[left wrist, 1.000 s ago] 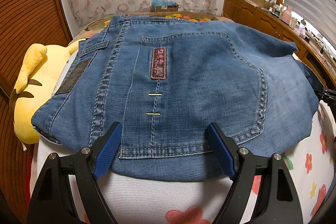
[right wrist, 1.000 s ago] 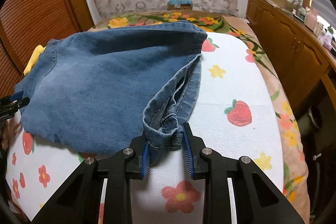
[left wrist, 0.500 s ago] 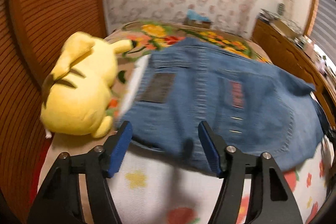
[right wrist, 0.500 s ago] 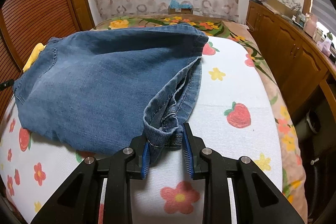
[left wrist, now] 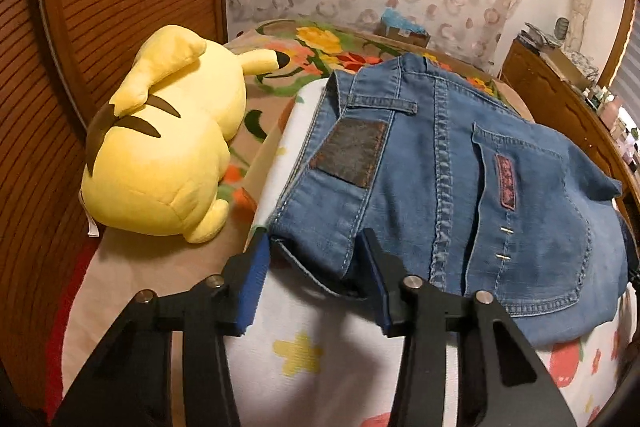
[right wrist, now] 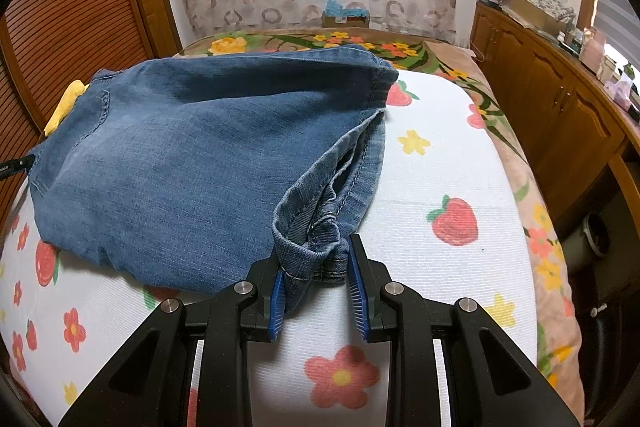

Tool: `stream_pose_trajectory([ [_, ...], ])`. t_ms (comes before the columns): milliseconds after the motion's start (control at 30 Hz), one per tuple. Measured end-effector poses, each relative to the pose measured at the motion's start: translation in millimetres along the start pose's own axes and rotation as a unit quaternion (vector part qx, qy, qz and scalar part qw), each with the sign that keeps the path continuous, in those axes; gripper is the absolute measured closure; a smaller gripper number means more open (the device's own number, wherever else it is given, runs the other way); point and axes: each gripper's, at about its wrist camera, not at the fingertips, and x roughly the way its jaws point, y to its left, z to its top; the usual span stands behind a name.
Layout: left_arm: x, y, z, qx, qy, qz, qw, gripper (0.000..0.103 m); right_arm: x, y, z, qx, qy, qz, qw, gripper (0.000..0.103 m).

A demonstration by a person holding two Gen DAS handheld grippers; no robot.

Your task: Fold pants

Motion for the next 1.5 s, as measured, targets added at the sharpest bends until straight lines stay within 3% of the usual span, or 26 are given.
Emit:
stream_pose_trajectory([
  [367,9,6,5,0.003,0.013,0.009,0.9999,0.050,0,0,-2,0.001,-0.003,0.003,1.000,0.075],
  [433,7,3,5,0.010,0.009,0.003,0.9999,0.059,1,-1,-2,0.002,-0.004,0.004,1.000,0.075],
  [500,5,-1,5,0.019,0.002,0.001,0.9998,0.076,1,-1,-2,0.003,-0.004,0.004,1.000,0.075],
  [633,-5,-9,5,0.036,-0.020,0.002,0.9992,0.085,0,-1,1,0.004,0.008,0.021,1.000,0.084],
  [800,-36,-10,13,0.032,-0.068,-0.016,0.9971,0.088,-12,-7,12,0.012,-0.015,0.031,0.999,0.086],
  [1167,-117,-36,24,0.053,-0.159,-0.043,0.9850,0.090,-73,-7,44,-0.012,-0.102,0.005,0.995,0.087],
  [1500,-166,-36,-25,0.051,-0.177,-0.069,0.9805,0.090,-115,-10,2,-0.013,-0.134,-0.007,0.991,0.087],
])
